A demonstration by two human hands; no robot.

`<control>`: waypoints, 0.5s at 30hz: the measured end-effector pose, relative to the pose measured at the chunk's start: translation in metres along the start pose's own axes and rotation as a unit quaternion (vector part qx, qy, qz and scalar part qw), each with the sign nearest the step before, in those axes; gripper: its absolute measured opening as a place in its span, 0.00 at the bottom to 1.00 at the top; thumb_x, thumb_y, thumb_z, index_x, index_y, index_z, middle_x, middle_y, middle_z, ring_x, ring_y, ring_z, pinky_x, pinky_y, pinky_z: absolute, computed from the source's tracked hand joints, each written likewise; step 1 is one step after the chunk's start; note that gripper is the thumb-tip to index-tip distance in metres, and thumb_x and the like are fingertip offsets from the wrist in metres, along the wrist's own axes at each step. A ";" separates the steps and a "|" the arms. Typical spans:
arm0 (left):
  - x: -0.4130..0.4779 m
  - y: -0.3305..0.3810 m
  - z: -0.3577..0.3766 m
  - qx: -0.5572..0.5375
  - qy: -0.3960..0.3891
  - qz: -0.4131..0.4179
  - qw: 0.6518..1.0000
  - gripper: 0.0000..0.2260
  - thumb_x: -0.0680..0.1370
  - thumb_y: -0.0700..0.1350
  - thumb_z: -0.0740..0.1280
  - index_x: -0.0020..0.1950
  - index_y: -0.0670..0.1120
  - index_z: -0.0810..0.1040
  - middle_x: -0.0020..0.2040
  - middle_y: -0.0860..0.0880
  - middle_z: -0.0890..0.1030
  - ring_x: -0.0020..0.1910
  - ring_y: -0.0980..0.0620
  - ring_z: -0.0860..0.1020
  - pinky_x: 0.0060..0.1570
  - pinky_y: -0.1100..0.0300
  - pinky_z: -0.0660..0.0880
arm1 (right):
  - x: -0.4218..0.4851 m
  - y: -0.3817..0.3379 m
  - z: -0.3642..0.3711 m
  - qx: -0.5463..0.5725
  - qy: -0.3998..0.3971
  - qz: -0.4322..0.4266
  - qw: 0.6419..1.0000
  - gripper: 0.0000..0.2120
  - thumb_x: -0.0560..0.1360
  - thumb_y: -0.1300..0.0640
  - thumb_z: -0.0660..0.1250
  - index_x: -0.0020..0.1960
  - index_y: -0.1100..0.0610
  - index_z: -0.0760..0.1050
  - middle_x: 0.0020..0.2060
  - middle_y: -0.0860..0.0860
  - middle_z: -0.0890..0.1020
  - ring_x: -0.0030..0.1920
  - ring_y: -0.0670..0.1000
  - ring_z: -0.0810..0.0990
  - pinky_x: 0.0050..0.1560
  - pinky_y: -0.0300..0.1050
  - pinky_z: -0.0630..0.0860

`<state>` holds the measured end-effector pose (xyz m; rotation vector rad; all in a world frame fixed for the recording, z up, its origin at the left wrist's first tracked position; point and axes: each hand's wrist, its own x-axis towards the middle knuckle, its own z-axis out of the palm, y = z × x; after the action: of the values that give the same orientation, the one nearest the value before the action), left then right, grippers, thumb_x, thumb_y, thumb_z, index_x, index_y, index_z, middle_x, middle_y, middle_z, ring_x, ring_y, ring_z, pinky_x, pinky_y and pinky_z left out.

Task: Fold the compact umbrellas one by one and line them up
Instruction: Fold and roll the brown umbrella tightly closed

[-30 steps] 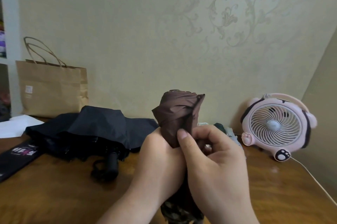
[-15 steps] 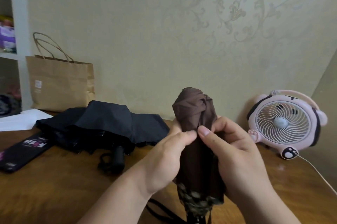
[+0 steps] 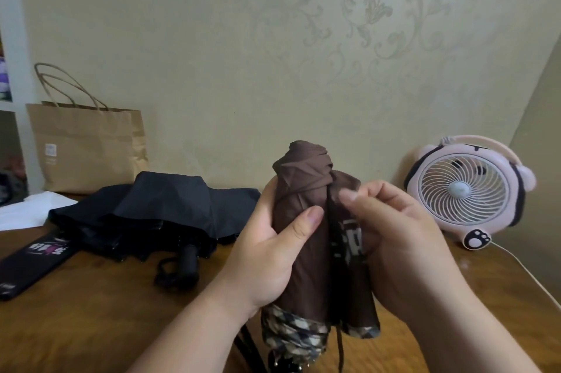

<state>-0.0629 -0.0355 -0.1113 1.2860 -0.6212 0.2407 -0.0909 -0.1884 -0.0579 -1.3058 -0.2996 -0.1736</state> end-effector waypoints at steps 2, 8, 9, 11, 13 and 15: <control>0.001 0.003 0.002 0.016 -0.006 0.019 1.000 0.20 0.79 0.51 0.71 0.71 0.60 0.75 0.68 0.50 0.80 0.69 0.47 0.77 0.71 0.42 0.70 | 0.005 -0.006 0.002 -0.033 0.012 0.032 0.999 0.16 0.67 0.50 0.77 0.44 0.61 0.77 0.38 0.65 0.79 0.38 0.66 0.76 0.40 0.55 0.77; -0.001 0.011 0.000 0.074 0.005 0.033 0.997 0.25 0.79 0.49 0.73 0.75 0.52 0.70 0.67 0.52 0.81 0.68 0.51 0.79 0.69 0.47 0.73 | 0.007 -0.013 0.007 -0.170 0.084 -0.106 0.976 0.11 0.79 0.57 0.71 0.40 0.61 0.81 0.38 0.63 0.84 0.37 0.55 0.79 0.41 0.50 0.74; -0.001 0.011 -0.002 0.074 0.015 0.014 0.997 0.27 0.76 0.51 0.74 0.74 0.51 0.72 0.65 0.52 0.82 0.66 0.50 0.80 0.68 0.45 0.74 | 0.006 -0.013 0.008 -0.232 0.096 -0.160 0.955 0.11 0.79 0.57 0.71 0.40 0.59 0.81 0.36 0.57 0.85 0.35 0.51 0.79 0.38 0.47 0.74; -0.001 0.012 -0.005 0.065 0.005 -0.024 0.998 0.24 0.72 0.54 0.76 0.67 0.50 0.79 0.60 0.48 0.85 0.61 0.47 0.83 0.65 0.41 0.76 | 0.004 -0.012 0.010 -0.309 0.110 -0.231 0.916 0.10 0.79 0.56 0.71 0.39 0.56 0.82 0.32 0.51 0.83 0.32 0.47 0.78 0.34 0.44 0.74; 0.000 0.012 -0.007 0.055 -0.015 -0.061 0.997 0.17 0.72 0.50 0.77 0.59 0.48 0.85 0.56 0.44 0.87 0.58 0.43 0.84 0.62 0.41 0.77 | 0.002 -0.013 0.011 -0.323 0.112 -0.242 0.908 0.10 0.79 0.57 0.71 0.39 0.56 0.81 0.31 0.51 0.82 0.30 0.46 0.76 0.31 0.43 0.72; 0.002 0.015 -0.008 0.047 -0.029 -0.093 0.994 0.14 0.73 0.47 0.76 0.58 0.49 0.85 0.55 0.43 0.87 0.56 0.42 0.85 0.61 0.41 0.78 | 0.000 -0.015 0.016 -0.313 0.097 -0.224 0.918 0.11 0.79 0.58 0.70 0.38 0.56 0.82 0.31 0.51 0.83 0.30 0.43 0.76 0.30 0.39 0.71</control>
<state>-0.0668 -0.0241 -0.0989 1.4370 -0.5402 0.0806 -0.0973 -0.1771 -0.0405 -1.8195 -0.3876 -0.8399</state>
